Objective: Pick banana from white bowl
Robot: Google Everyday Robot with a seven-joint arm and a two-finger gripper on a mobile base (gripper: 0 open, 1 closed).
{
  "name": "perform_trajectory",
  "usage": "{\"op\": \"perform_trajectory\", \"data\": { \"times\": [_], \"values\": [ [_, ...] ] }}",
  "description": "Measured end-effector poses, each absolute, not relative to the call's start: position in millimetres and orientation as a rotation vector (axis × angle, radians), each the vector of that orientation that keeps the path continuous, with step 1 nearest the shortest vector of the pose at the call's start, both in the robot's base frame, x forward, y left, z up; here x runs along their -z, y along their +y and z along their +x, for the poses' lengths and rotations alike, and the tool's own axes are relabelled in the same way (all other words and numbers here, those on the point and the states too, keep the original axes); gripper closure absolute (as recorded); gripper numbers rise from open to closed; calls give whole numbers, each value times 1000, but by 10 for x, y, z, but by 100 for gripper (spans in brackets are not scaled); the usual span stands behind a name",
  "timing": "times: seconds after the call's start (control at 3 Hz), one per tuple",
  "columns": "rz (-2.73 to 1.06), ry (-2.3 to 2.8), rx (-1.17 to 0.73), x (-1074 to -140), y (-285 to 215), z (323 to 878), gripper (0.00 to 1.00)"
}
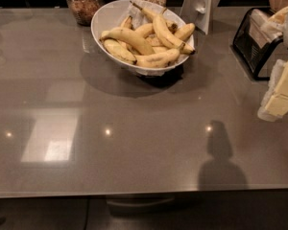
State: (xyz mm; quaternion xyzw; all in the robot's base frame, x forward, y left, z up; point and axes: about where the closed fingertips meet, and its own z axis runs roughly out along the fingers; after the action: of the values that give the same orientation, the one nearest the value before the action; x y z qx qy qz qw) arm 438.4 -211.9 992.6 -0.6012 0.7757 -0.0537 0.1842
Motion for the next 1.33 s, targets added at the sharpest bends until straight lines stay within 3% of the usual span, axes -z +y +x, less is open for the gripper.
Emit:
{"op": "perform_trajectory", "data": {
  "times": [0.67, 1.33],
  "values": [
    [-1652, 2090, 79, -9994, -1898, 4506, 0],
    [-1459, 1763, -225, -10369, -1054, 5086, 0]
  ]
}}
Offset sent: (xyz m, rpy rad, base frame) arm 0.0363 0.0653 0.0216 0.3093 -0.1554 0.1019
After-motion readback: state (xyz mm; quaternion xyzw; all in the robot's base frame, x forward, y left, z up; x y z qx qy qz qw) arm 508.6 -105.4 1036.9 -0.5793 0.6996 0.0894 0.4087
